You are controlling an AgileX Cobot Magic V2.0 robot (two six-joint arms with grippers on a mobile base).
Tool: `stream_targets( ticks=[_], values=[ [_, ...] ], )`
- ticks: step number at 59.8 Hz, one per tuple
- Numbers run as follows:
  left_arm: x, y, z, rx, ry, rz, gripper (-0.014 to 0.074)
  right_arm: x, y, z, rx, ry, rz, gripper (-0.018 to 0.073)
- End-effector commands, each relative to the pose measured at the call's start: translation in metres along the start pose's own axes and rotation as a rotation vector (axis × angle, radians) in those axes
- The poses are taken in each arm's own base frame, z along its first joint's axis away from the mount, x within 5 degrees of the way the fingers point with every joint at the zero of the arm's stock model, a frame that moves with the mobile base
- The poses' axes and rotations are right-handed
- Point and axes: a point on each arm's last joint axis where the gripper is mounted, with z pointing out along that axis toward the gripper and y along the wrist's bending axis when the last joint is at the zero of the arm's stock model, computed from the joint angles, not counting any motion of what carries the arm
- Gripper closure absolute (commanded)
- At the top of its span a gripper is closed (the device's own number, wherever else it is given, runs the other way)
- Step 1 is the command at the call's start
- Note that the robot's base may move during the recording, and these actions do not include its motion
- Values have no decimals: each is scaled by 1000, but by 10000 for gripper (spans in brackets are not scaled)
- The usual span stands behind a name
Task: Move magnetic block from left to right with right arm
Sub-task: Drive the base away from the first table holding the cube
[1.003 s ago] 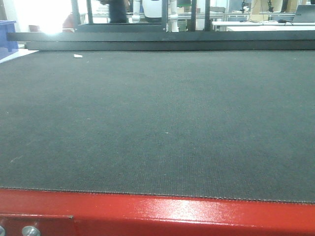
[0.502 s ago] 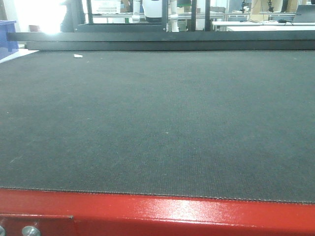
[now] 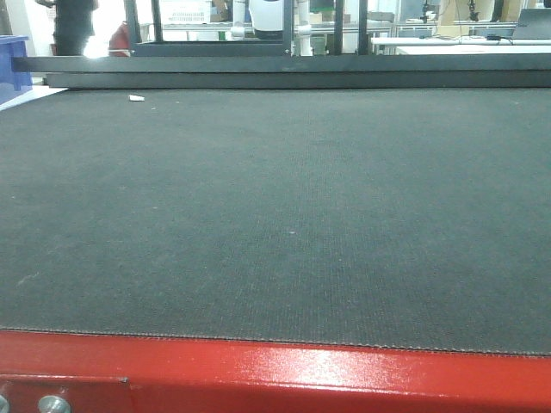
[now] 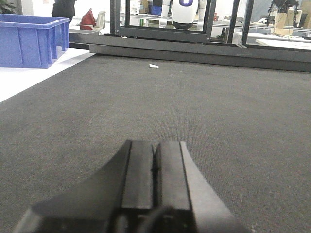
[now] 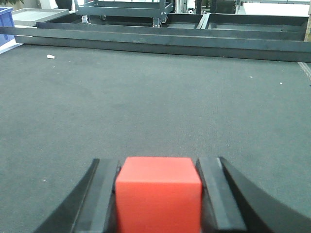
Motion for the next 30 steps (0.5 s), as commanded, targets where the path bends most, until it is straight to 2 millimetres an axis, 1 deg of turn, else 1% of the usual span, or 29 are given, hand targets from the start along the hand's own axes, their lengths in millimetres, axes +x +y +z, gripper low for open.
stream_targets(
  ticks=[1, 30],
  values=[
    [-6, 0, -1, 8, -96, -7, 713, -14, 1, -2, -5, -96, -25, 399],
    [-6, 0, -1, 8, -96, -7, 713, -14, 1, -2, -5, -96, -25, 399]
  ],
)
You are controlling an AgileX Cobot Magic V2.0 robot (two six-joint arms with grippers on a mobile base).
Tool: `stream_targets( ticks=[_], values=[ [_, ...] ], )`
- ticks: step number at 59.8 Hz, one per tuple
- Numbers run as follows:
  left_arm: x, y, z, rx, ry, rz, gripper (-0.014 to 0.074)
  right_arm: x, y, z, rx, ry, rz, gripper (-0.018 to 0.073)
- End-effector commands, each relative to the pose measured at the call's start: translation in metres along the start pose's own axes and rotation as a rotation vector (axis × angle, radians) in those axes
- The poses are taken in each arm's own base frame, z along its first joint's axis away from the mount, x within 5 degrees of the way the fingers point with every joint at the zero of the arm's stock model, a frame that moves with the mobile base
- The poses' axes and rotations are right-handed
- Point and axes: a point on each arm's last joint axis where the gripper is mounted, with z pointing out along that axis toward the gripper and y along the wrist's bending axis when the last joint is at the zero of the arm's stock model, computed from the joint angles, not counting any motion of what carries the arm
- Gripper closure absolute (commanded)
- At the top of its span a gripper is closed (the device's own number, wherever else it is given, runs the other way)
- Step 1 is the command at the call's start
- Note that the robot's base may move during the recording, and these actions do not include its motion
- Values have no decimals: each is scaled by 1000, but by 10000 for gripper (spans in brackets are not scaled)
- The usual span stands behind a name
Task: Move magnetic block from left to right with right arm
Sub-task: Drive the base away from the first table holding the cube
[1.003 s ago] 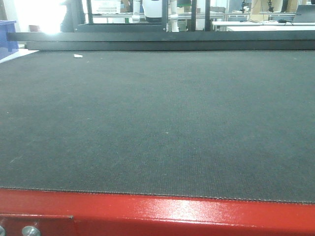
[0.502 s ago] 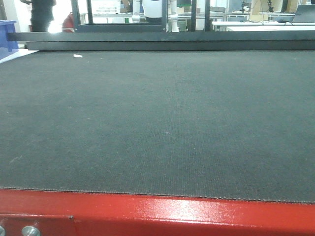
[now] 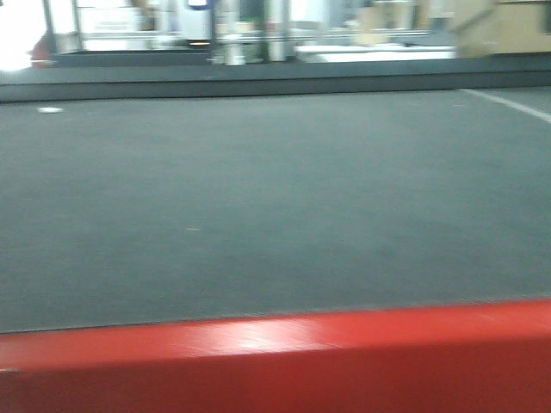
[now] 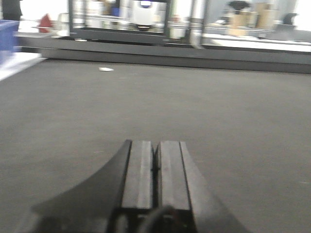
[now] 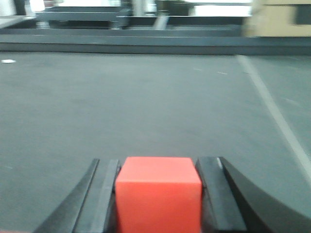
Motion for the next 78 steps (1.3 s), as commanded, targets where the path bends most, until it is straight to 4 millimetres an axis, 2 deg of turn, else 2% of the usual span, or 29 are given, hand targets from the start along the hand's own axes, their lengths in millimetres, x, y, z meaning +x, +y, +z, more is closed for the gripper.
stream_targets(
  ticks=[1, 78],
  values=[
    [-6, 0, -1, 8, -96, -7, 713, -14, 1, -2, -5, -96, -25, 399],
    [-6, 0, -1, 8, -96, -7, 713, -14, 1, -2, -5, -96, -25, 399]
  ],
)
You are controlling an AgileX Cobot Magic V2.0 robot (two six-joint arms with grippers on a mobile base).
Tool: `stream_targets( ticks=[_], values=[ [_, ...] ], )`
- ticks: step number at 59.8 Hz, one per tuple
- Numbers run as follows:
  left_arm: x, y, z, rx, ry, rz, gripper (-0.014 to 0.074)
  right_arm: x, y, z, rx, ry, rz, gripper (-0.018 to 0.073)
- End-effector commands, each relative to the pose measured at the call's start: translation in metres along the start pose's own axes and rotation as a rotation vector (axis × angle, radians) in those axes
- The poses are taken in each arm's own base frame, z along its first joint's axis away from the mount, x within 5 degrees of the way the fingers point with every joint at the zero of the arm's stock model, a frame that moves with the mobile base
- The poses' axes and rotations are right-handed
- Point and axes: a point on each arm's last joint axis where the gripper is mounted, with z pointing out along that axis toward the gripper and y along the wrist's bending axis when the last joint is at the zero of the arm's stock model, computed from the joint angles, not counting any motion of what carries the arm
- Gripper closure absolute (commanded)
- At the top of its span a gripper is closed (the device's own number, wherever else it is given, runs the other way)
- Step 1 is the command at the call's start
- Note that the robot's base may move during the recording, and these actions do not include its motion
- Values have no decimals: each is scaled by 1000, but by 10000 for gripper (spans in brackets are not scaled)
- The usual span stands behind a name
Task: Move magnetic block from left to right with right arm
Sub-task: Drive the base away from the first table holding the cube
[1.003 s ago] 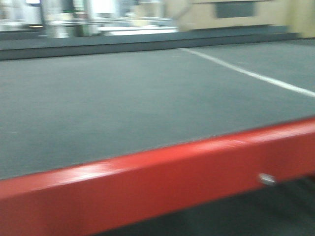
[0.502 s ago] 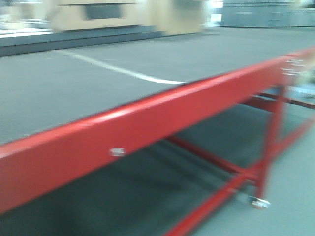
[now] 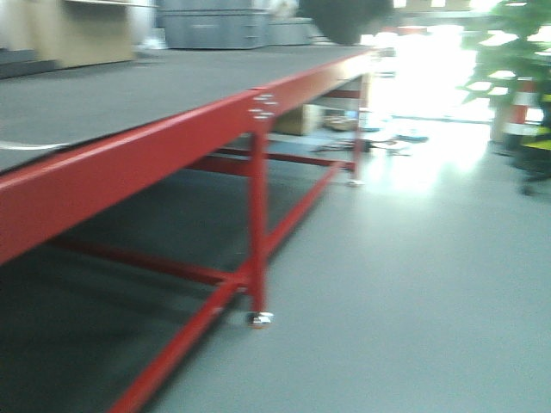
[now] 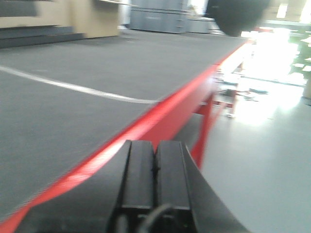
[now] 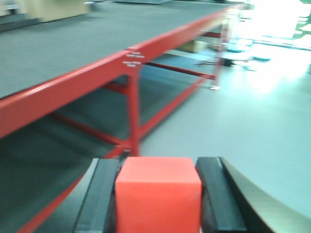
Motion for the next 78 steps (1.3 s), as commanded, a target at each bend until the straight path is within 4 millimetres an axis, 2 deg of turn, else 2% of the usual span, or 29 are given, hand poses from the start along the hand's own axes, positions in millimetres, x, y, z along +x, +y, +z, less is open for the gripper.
stream_targets(
  ticks=[1, 78],
  values=[
    [-6, 0, -1, 8, -96, -7, 713, -14, 1, -2, -5, -96, -25, 399],
    [-6, 0, -1, 8, -96, -7, 713, -14, 1, -2, -5, -95, -25, 399]
  ],
)
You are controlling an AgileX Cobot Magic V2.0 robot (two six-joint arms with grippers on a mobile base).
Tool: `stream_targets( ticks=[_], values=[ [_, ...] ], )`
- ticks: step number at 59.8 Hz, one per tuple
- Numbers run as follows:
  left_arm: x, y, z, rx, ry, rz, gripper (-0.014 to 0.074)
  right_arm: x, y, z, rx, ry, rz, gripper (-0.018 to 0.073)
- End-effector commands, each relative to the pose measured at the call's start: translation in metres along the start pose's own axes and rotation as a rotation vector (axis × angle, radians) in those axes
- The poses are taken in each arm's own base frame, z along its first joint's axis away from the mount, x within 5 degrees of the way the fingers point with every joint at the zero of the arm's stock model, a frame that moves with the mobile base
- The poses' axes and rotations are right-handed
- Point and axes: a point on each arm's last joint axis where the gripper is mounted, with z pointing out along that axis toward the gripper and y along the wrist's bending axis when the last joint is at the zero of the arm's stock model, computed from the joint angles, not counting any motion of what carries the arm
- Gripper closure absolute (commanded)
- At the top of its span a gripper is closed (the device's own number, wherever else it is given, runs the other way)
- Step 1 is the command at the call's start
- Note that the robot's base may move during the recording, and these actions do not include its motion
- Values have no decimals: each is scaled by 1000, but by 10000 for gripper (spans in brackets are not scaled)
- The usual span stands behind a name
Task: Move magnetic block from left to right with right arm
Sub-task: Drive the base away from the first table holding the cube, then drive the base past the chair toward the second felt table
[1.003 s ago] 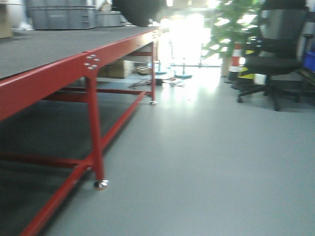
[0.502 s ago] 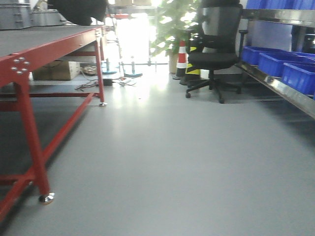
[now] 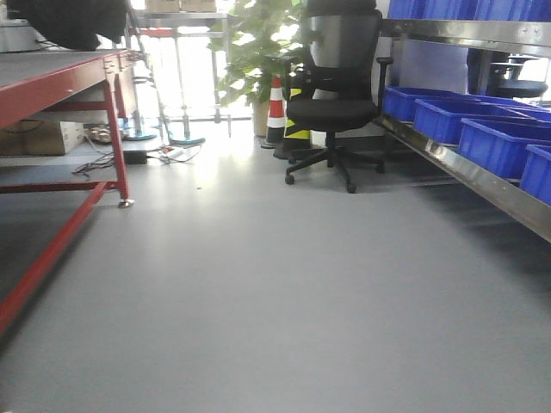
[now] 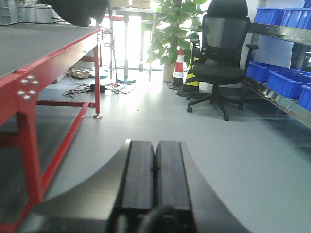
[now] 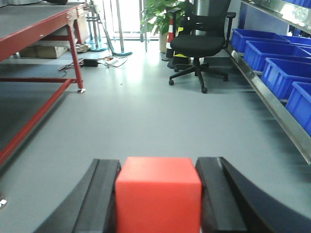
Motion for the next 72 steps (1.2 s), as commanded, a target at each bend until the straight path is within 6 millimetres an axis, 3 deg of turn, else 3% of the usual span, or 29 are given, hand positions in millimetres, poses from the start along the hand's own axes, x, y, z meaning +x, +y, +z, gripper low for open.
stream_targets(
  ticks=[1, 72],
  values=[
    [-6, 0, -1, 8, -96, -7, 713, -14, 1, -1, -5, -94, -23, 399],
    [-6, -3, -1, 57, -94, -12, 713, -14, 1, -1, -6, -94, -23, 399]
  ],
)
